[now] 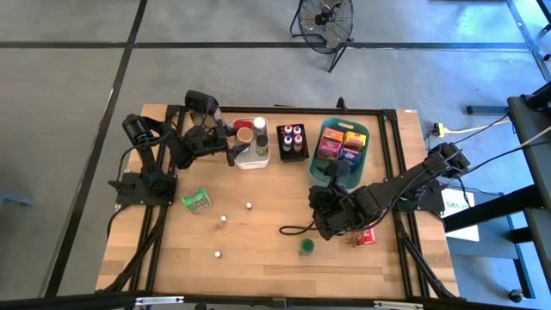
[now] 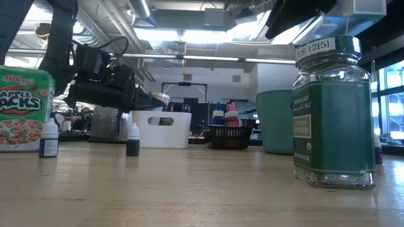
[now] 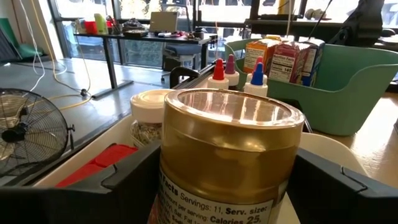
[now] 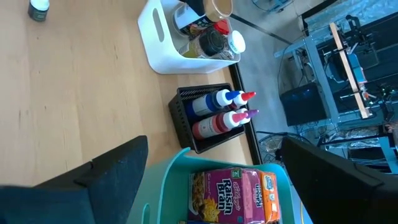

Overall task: Pick & Place Kitchen Items
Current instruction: Put the light brown spice bottle into the white bin

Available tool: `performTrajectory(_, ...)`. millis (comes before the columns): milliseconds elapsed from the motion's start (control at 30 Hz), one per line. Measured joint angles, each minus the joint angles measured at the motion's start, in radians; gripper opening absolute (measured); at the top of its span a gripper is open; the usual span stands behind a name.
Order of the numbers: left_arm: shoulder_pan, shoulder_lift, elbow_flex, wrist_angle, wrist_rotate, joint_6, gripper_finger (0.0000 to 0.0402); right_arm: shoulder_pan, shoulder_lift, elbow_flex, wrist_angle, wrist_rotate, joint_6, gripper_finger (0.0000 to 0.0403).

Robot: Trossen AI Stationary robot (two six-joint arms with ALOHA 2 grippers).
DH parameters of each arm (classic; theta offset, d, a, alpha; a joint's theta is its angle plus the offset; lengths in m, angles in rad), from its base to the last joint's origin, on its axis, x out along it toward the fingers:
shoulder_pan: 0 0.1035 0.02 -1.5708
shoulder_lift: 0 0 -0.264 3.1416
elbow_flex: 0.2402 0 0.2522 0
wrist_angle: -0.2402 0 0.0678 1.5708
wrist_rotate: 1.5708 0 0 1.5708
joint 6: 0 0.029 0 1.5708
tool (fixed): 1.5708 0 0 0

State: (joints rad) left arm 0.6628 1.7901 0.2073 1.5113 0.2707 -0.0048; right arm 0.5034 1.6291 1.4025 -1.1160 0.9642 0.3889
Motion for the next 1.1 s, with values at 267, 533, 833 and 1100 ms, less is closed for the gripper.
performTrajectory(267, 0.0, 0.0, 0.0, -0.003, 0.0, 0.0, 0.0297, 0.0, 0.0, 0.0, 0.011, 0.0, -0.01, 0.0369)
performTrajectory(533, 0.0, 0.0, 0.0, -0.014, 0.0, 0.009, 0.0297, 0.0, 0.0, 0.0, 0.04, 0.0, -0.038, 0.037)
performTrajectory(833, 0.0, 0.0, 0.0, -0.021, -0.011, 0.018, 0.0297, -0.001, 0.0, 0.0, 0.045, 0.0, -0.039, 0.037)
performTrajectory(1100, 0.0, 0.0, 0.0, -0.027, -0.017, 0.023, 0.0297, -0.03, 0.0, 0.0, 0.049, -0.054, -0.05, 0.037)
